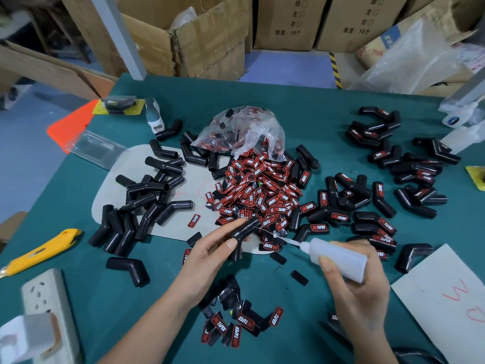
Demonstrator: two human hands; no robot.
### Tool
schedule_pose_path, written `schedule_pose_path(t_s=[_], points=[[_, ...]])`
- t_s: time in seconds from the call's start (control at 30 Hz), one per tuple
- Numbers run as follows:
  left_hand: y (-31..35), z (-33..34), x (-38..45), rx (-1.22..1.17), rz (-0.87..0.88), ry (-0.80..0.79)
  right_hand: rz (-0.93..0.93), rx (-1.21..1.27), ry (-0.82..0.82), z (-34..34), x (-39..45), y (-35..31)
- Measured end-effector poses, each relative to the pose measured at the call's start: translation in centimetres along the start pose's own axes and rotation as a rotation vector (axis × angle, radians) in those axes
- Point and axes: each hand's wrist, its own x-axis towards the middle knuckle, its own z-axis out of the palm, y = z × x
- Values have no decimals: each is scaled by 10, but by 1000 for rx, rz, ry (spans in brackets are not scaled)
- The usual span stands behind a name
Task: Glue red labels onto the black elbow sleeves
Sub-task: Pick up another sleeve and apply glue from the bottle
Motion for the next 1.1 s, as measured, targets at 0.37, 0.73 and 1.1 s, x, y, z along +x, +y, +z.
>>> schedule_pose_path(t_s=[0.37, 0.73, 1.1], points=[[-1, -1, -1, 76, 15, -1, -27, -3, -18, 2, -1, -2], [0, 0, 0, 44, 23, 23, 19, 38, -15, 1, -2, 6], [-1, -1, 2, 24, 55, 70, 286, 120, -46, 1, 12, 33]])
